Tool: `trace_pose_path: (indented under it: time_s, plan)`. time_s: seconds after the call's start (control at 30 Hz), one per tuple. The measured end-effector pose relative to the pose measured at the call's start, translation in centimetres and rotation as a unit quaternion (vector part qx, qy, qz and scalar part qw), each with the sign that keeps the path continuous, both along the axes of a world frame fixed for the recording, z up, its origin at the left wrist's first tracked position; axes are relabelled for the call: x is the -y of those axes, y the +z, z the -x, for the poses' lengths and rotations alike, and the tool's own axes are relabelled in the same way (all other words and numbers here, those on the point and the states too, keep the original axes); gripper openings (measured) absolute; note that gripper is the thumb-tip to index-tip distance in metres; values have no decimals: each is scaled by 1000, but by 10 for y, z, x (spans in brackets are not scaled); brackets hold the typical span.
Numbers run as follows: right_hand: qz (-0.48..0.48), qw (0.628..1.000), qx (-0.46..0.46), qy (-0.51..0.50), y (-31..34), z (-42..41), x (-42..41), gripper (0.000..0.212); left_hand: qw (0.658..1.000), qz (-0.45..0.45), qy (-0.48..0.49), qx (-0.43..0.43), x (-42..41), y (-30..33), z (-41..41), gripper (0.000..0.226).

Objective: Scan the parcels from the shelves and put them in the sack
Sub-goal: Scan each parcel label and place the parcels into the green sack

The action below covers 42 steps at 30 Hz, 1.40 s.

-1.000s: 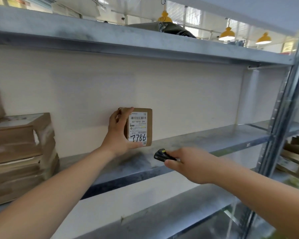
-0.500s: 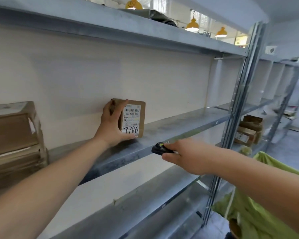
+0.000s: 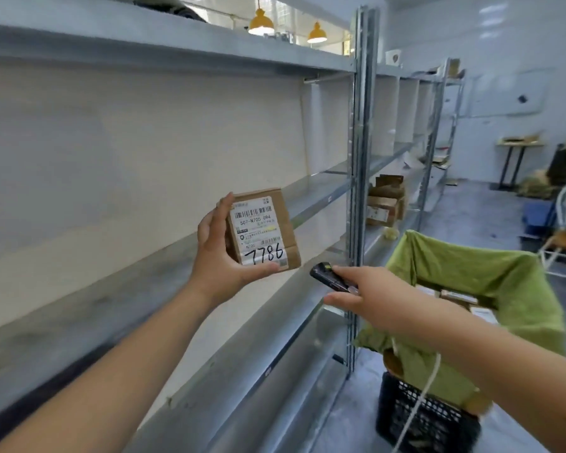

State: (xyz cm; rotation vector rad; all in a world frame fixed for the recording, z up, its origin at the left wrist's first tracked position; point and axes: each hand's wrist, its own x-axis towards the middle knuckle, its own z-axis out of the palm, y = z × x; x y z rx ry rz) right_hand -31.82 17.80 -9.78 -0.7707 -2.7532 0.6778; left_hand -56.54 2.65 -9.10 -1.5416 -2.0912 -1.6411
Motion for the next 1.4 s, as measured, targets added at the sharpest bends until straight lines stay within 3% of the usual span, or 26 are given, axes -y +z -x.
trace_pose_path:
  time_s: [0.27,0.4,0.57,0.6,0.73,1.1,1.27,1.4]
  plan:
    - [62,992,25,-104,-94,-98,-124,55,993,58,-79,72,-126,-85,-84,137]
    - [94,984,55,-141,-129,-146,-184,61,972,97,-124,171,-195,-143,-124,136]
    - [150,973,42,-167,-165,-196,-243,13,948,152,-157,233,-273,-193,-171,136]
    - [162,970,35,-176,-170,-203,-252,13,946,157,-153,241,-287,-201,-178,135]
    - [162,962,23,-220,-178,-224,-289,52,942,175,-134,252,-334,-225,-196,133]
    - [180,952,45,-242,-193,-214,-359,55,927,219,-140,270,-414,-236,-178,130]
    - [211,939,59,-265,-207,-190,-392,46,911,253,-178,271,-476,-239,-142,127]
    - [221,925,80,-299,-224,-160,-426,58,891,287,-219,276,-543,-260,-117,132]
